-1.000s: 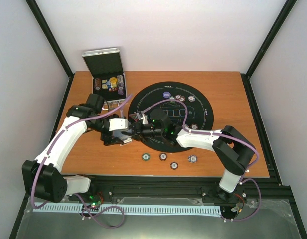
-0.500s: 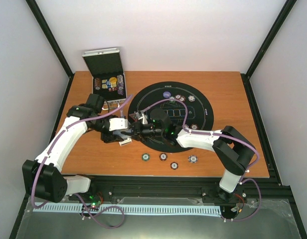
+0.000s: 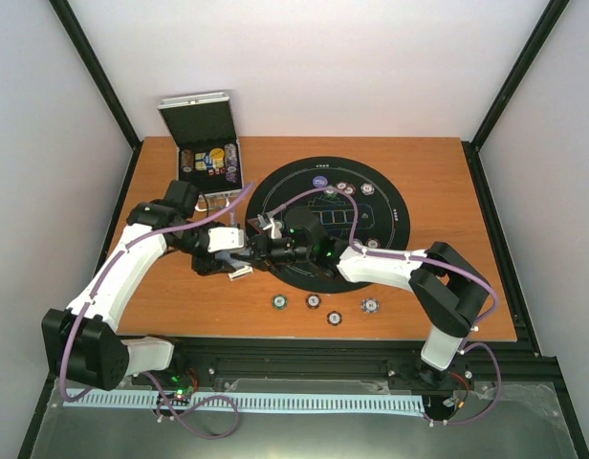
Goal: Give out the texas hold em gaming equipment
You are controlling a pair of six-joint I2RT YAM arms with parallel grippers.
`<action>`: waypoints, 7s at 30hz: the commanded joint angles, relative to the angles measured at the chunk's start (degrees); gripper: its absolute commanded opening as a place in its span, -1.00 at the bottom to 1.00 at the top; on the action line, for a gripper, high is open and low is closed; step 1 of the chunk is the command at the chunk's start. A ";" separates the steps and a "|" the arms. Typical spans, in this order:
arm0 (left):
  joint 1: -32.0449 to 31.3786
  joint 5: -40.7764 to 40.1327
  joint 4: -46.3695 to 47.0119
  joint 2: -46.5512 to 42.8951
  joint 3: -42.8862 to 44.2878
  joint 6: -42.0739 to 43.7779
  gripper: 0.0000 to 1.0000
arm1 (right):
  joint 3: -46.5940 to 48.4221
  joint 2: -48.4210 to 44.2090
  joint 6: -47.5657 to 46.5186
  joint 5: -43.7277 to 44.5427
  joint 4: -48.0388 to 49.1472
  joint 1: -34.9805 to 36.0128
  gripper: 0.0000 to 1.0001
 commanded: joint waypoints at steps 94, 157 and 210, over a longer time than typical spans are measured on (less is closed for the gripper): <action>-0.76 0.96 5.88 -7.96 -6.47 -3.85 -0.98 | 2.84 -9.36 -16.38 10.25 -33.26 -1.55 -0.54; -0.76 -5.78 -1.73 -4.36 0.24 1.63 -0.99 | -3.51 -6.88 -12.09 -1.28 -9.61 -14.78 0.51; -0.83 -4.57 -7.30 -3.84 2.27 2.12 0.70 | -3.17 8.66 5.93 -2.05 23.33 2.66 -0.95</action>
